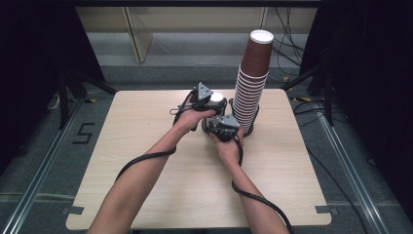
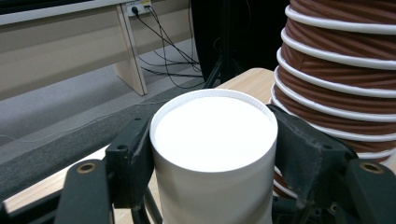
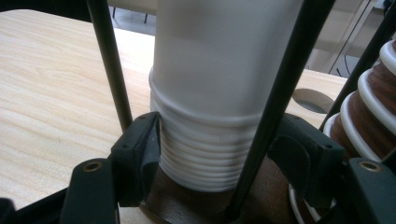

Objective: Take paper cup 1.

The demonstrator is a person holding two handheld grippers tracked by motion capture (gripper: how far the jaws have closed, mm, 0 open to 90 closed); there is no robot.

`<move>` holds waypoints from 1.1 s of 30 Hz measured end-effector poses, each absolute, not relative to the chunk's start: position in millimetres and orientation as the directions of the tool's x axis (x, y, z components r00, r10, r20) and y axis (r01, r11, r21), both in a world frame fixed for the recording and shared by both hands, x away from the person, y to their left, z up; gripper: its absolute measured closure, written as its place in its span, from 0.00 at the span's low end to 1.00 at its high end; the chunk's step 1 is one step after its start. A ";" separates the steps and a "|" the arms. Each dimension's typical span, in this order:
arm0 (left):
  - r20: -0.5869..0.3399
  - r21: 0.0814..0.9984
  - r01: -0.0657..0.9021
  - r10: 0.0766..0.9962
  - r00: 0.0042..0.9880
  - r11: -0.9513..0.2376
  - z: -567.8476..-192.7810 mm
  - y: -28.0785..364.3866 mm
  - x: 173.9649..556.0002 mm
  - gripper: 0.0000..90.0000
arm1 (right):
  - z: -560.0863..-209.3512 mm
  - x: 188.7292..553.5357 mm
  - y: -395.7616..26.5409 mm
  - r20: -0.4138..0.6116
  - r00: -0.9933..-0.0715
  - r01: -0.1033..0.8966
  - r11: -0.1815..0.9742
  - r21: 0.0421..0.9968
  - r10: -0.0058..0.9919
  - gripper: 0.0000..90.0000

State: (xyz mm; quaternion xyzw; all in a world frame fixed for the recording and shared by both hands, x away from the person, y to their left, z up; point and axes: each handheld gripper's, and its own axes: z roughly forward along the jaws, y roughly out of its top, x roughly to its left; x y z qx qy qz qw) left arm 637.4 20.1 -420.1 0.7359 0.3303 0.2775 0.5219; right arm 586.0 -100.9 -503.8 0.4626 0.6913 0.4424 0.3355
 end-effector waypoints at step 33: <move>0.052 0.983 0.107 0.789 0.612 -0.148 -373.7 27.3 624.5 0.37 | -491.6 572.4 -110.0 -0.094 -0.401 0.288 0.223 0.931 0.911 0.30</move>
